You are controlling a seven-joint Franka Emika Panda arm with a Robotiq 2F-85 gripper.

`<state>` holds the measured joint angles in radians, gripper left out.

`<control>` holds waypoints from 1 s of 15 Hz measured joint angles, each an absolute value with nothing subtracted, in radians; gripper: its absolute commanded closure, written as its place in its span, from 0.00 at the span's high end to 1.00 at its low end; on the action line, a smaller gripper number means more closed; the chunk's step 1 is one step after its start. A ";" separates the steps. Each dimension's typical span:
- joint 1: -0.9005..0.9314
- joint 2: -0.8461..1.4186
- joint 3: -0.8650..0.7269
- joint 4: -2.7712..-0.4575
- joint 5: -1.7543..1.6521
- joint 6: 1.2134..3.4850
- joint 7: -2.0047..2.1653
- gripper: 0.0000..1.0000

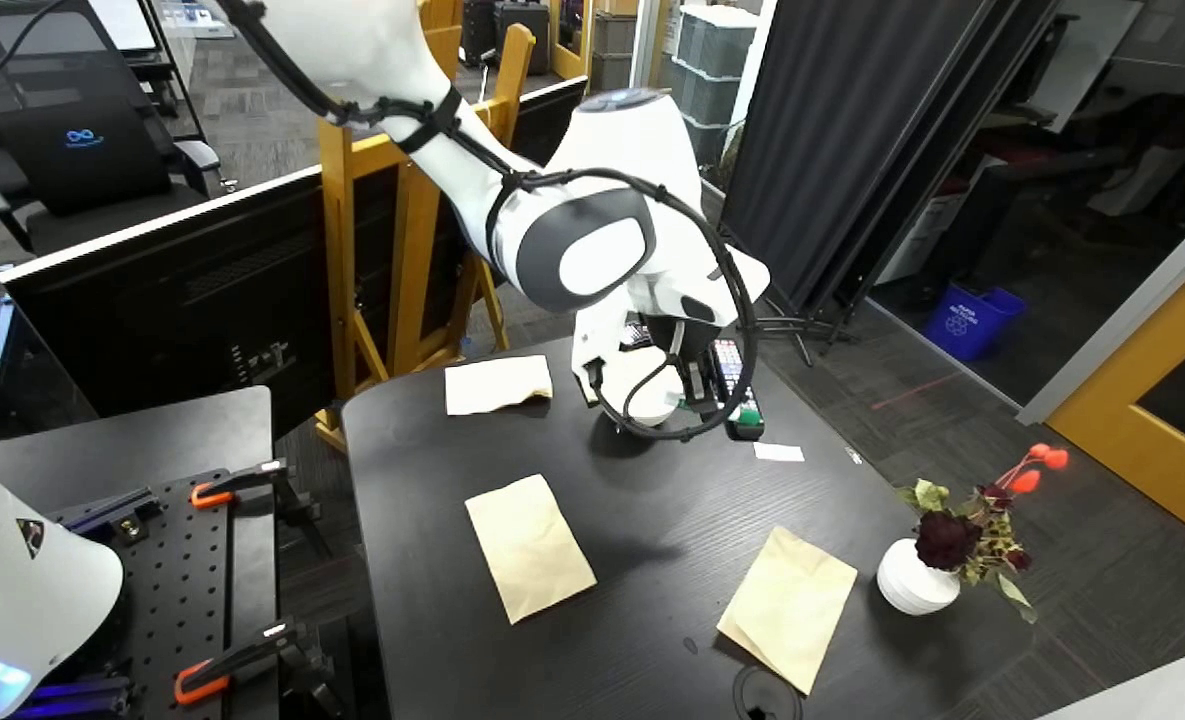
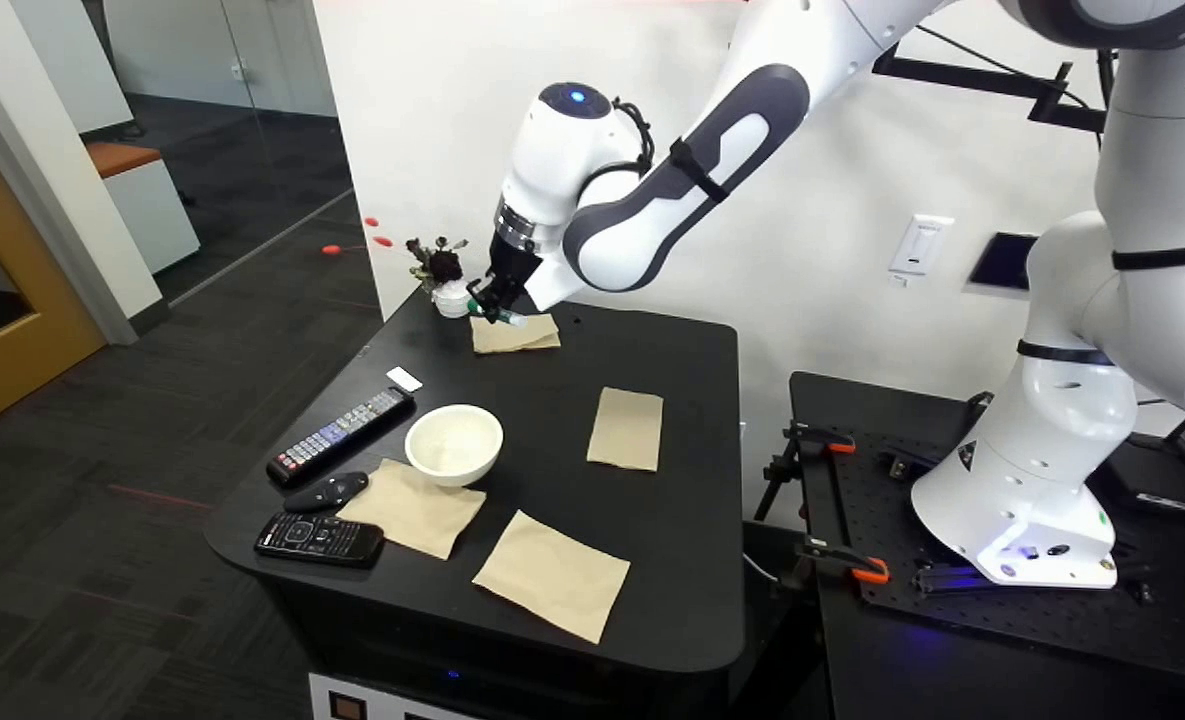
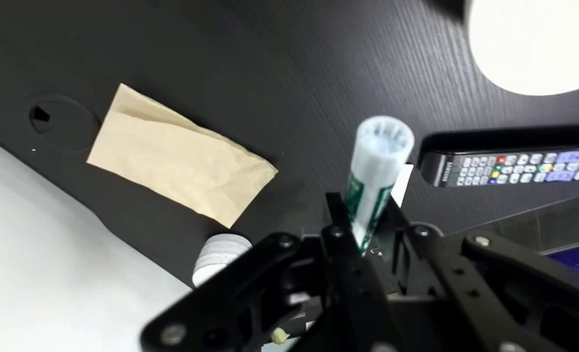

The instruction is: Take the marker out of the bowl and put it on the table

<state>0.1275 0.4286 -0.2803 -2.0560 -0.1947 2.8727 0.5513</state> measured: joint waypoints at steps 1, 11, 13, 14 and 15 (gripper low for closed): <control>0.129 0.447 -0.293 -2.070 -0.209 2.908 0.548 0.05; 0.219 0.657 -0.391 -2.098 -0.199 3.011 0.491 0.05; 0.229 0.680 -0.393 -2.102 -0.185 3.011 0.490 0.45; 0.234 0.688 -0.395 -2.103 -0.177 3.012 0.490 0.46; 0.241 0.692 -0.402 -2.103 -0.170 3.013 0.490 0.51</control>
